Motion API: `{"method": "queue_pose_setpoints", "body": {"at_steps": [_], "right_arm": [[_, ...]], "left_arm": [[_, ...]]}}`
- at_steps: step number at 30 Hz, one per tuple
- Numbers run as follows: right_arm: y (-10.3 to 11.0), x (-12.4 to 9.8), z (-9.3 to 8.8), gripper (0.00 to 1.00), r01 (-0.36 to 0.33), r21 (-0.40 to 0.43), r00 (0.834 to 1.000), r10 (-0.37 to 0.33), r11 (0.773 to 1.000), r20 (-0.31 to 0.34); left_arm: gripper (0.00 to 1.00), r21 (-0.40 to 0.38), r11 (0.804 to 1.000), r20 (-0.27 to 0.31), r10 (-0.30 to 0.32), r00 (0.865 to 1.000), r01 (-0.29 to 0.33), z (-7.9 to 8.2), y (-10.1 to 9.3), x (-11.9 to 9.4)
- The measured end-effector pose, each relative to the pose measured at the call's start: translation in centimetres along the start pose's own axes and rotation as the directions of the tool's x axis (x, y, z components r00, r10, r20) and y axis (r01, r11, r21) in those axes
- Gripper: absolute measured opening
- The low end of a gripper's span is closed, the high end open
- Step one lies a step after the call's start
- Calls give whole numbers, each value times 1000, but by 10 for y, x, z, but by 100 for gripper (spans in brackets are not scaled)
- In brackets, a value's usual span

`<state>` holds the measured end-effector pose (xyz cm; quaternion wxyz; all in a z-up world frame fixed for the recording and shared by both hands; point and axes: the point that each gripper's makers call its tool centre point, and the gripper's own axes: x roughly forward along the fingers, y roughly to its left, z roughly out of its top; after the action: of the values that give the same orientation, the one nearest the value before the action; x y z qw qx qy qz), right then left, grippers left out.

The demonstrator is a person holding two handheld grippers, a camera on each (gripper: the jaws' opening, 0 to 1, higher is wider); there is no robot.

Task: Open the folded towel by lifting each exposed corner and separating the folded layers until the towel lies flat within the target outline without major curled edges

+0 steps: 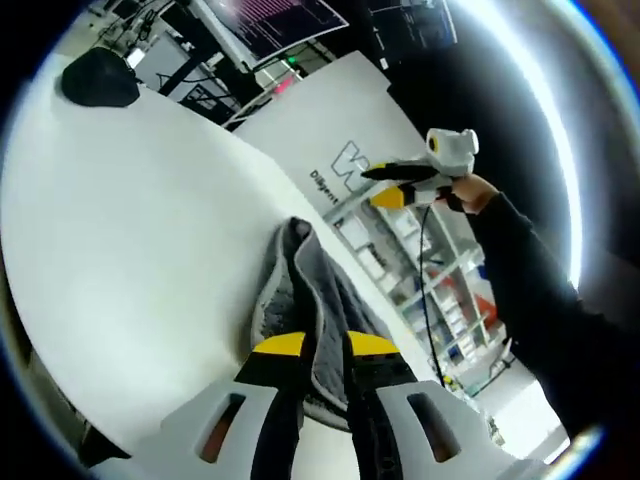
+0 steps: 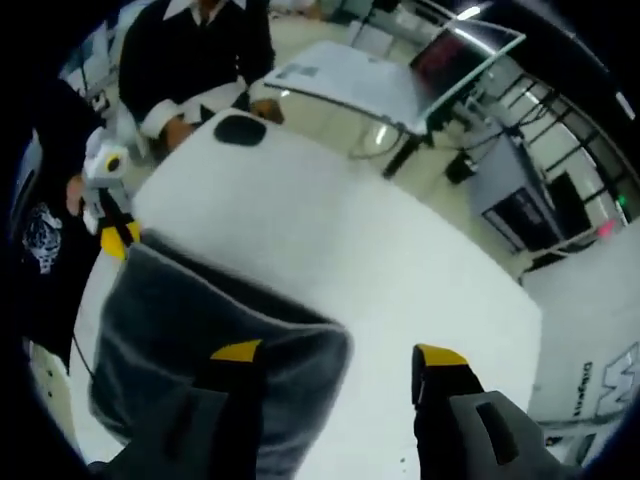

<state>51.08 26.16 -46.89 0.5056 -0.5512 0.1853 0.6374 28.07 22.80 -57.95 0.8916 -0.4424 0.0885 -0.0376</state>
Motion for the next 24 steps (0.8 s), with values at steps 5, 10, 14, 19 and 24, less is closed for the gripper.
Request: {"method": "queue_pose_setpoints", "body": {"at_steps": [5, 10, 14, 19, 24], "right_arm": [[2, 2, -8, 54, -16, -56, 998, 13, 998, -60], [1, 9, -14, 47, -70, -127, 990, 54, 989, -127], [7, 19, -19, 44, -109, -144, 984, 86, 984, -156], [8, 30, -20, 38, -159, -79, 975, 144, 984, -167], [2, 43, -24, 34, -192, 75, 970, 200, 979, -138]], "left_arm": [[2, -6, 1000, -1, 1, 1000, -1, 0, 1, 0], [1, -20, 1000, -1, -4, 1000, 4, 0, 2, 0], [1, -25, 1000, -4, -7, 1000, 7, 0, 2, -1], [1, -25, 1000, -7, -10, 1000, 10, 0, 1, 0], [1, -29, 999, -11, -16, 1000, 15, 0, 1, 0]]}}
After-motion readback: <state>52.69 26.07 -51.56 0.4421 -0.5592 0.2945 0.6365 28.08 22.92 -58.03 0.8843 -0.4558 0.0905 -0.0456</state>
